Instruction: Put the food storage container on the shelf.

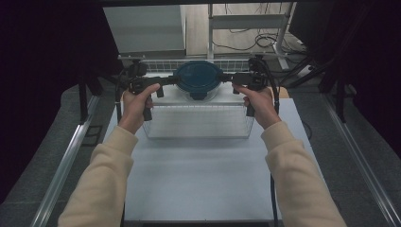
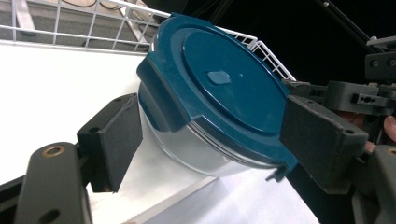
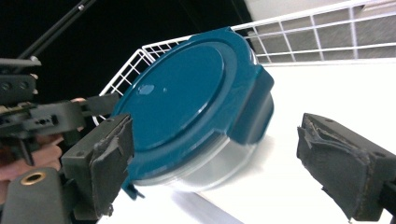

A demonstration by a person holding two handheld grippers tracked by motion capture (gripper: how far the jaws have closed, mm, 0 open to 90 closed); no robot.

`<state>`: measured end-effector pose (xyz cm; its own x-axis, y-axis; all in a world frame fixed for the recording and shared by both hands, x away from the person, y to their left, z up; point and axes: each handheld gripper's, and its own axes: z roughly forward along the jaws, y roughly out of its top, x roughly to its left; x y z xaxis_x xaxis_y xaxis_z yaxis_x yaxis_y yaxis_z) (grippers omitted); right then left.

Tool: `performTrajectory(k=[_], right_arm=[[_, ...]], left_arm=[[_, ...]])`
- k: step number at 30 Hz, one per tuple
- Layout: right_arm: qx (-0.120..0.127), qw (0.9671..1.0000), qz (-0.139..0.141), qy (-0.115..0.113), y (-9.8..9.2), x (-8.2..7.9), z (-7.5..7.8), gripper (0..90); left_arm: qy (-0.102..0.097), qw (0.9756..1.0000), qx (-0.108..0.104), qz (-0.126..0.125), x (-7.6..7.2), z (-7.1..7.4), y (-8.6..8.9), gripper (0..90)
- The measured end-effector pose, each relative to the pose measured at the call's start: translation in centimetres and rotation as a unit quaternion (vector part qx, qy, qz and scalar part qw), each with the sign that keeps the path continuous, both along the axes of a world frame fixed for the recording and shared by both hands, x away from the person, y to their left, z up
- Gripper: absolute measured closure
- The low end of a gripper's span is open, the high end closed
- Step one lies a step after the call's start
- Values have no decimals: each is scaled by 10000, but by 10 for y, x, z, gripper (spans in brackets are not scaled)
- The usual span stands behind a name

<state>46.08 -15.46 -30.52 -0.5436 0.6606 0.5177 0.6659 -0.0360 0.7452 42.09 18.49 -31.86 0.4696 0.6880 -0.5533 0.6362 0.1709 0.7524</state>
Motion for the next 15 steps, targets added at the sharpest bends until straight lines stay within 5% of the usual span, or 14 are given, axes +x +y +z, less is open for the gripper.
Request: performTrajectory(k=[7, 10, 15], right_arm=[[-100, 9986, 246, -453, -9, -18, -1, 113], [-299, 9954, 469, -781, -14, -35, -3, 112], [-457, 9916, 508, -1102, -18, -56, -10, 113]], left_arm=[[-278, 9996, 41, 9, -20, -1, 2, 216], [-449, 9984, 347, -4, -37, -6, 5, 221], [-549, 9977, 382, -123, -58, -18, 10, 220]])
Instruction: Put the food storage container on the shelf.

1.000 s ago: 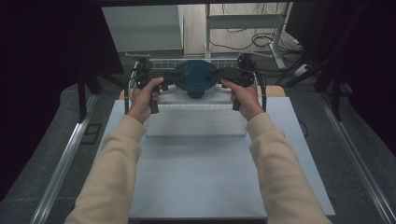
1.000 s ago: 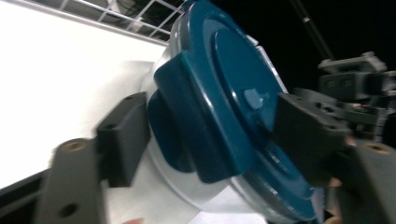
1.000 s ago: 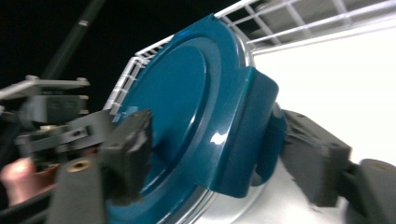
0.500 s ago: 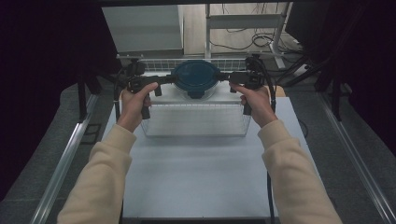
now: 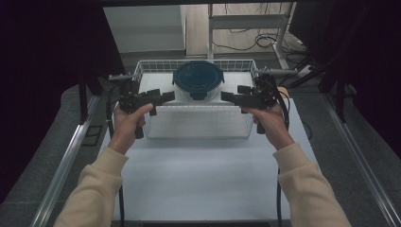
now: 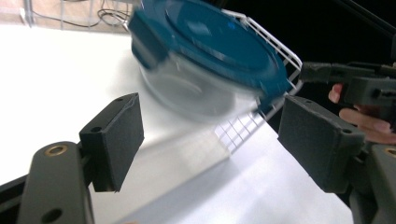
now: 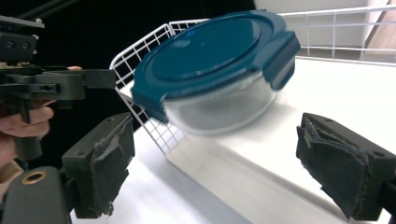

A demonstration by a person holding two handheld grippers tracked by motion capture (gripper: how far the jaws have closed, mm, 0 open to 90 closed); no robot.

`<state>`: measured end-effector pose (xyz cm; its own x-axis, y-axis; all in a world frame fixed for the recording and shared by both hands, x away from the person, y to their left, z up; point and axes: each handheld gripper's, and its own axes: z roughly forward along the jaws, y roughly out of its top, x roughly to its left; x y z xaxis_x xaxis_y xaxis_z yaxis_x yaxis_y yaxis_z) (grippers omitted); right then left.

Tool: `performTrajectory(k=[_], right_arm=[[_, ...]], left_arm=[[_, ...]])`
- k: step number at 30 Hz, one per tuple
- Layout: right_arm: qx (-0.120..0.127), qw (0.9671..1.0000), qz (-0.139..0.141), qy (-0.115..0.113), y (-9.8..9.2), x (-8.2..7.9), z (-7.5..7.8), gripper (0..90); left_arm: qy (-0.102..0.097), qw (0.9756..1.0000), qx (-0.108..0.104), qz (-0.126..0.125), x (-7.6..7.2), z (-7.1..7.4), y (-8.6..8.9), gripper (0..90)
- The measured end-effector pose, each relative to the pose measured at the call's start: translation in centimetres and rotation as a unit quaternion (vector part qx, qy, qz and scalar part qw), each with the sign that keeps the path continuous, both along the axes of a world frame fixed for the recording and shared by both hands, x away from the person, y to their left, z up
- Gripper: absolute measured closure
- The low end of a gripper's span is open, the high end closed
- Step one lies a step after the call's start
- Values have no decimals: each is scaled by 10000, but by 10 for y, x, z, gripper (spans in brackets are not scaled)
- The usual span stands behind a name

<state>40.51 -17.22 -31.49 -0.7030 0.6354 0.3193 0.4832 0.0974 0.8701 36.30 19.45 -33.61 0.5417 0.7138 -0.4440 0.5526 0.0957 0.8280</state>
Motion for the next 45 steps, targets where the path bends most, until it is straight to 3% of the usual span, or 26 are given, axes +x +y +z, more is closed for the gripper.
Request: performTrajectory(k=[1, 2, 3, 4, 5, 7, 8, 11, 12, 13, 14, 15, 18, 19, 20, 21, 22, 24, 25, 27, 28, 30, 32, 37, 42, 45], right_arm=[[-15, 9997, 21, -247, -3, -13, -5, 113], [-15, 9997, 21, -247, -3, -13, -5, 113], [-26, 9984, 69, -563, -7, -27, -10, 113], [-79, 9978, 37, -658, -10, -34, -12, 113], [-85, 9973, 10, -736, -13, -41, -15, 113], [-85, 9971, 15, -762, -15, -47, -18, 113], [-113, 9964, 27, -841, -21, -61, -27, 114], [-258, 9952, 12, -940, -27, -79, -40, 114], [-258, 9952, 12, -940, -27, -79, -40, 114], [-381, 9942, -27, -1008, -32, -91, -53, 116], [-381, 9942, -27, -1008, -32, -91, -53, 116], [-449, 9943, -36, -966, -36, -100, -66, 117], [-475, 9951, -24, -867, -41, -108, -79, 118], [-507, 9958, -20, -768, -46, -116, -94, 119], [-507, 9958, -20, -768, -46, -116, -94, 119], [-550, 9963, -33, -653, -52, -124, -110, 120], [-550, 9963, -33, -653, -52, -124, -110, 120], [-775, 9959, -62, -462, -59, -129, -130, 121], [-775, 9959, -62, -462, -59, -129, -130, 121], [-908, 9953, -143, -310, -67, -133, -151, 122], [-908, 9953, -143, -310, -67, -133, -151, 122], [-1016, 9946, -195, -63, -73, -134, -169, 121], [-1147, 9931, -237, 34, -75, -132, -175, 122], [-1033, 9939, -357, -115, -76, -133, -169, 123], [-1237, 9917, -353, -57, -75, -130, -179, 123], [-1160, 9925, -370, -68, -77, -129, -179, 122]], left_arm=[[-25, 10000, -41, -40, -8, -5, 2, 218], [-48, 10000, -51, -68, -14, -9, 4, 218], [-120, 9999, -18, -106, -28, -17, 6, 215], [-158, 9998, 25, -149, -36, -21, 8, 213], [-158, 9998, 25, -149, -36, -21, 8, 211], [-286, 9993, 145, -190, -53, -31, 11, 208], [-330, 9990, 215, -202, -58, -35, 11, 203], [-274, 9983, 463, -205, -79, -58, 14, 197], [-274, 9983, 463, -205, -79, -58, 14, 193], [-267, 9978, 574, -173, -88, -73, 14, 192], [-267, 9978, 574, -173, -88, -73, 14, 189], [-180, 9976, 650, -136, -95, -89, 14, 184], [-138, 9968, 776, -103, -101, -101, 14, 177], [-65, 9948, 1009, -79, -109, -117, 15, 177], [-65, 9948, 1009, -79, -109, -117, 15, 175], [9, 9938, 1102, -108, -111, -122, 16, 169], [21, 9932, 1157, -110, -112, -124, 17, 169], [116, 9937, 1114, -17, -117, -133, 19, 171], [116, 9937, 1114, -17, -117, -133, 19, 171], [196, 9928, 1184, -53, -124, -144, 16, 172], [196, 9928, 1184, -53, -124, -144, 16, 171], [310, 9918, 1229, -138, -127, -155, 11, 171], [339, 9912, 1267, -164, -128, -157, 9, 169], [269, 9908, 1325, -80, -128, -159, 7, 163], [339, 9908, 1312, -8, -124, -165, 7, 156], [311, 9899, 1385, 43, -122, -167, 8, 154]])
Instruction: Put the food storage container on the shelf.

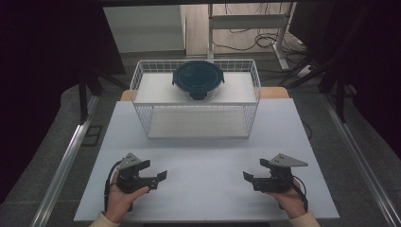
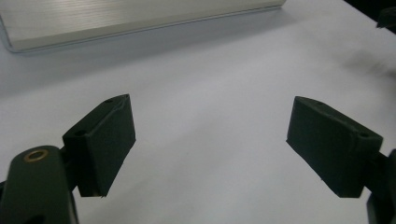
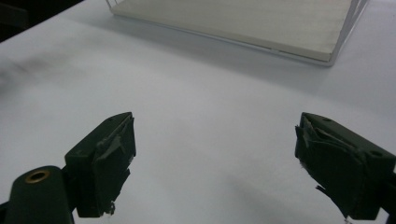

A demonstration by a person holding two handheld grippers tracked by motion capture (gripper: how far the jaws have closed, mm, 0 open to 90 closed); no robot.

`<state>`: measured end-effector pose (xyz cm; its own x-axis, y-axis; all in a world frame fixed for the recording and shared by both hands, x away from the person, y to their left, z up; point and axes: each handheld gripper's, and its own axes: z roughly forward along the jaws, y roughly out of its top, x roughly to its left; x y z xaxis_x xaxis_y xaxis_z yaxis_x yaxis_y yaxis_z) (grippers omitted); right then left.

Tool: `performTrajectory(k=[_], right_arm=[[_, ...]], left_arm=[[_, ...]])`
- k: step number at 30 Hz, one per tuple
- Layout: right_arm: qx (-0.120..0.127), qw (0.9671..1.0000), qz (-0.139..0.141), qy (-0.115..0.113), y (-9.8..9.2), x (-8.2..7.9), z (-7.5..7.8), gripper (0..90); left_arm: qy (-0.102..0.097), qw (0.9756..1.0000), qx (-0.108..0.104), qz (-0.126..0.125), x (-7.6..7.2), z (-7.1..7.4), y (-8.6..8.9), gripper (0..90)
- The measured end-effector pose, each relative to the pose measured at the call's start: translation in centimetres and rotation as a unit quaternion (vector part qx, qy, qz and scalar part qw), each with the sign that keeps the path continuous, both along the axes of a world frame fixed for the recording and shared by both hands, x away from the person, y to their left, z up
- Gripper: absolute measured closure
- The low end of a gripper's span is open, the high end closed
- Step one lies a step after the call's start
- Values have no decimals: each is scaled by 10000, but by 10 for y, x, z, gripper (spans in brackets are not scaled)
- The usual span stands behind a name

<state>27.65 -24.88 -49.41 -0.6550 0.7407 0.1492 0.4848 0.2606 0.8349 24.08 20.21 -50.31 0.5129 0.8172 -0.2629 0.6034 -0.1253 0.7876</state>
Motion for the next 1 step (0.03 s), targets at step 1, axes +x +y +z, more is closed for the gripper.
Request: performTrajectory(k=[1], right_arm=[[0, 10000, 0, 0, 0, 0, 0, 122]], left_arm=[[0, 10000, 0, 0, 0, 0, 0, 155]])
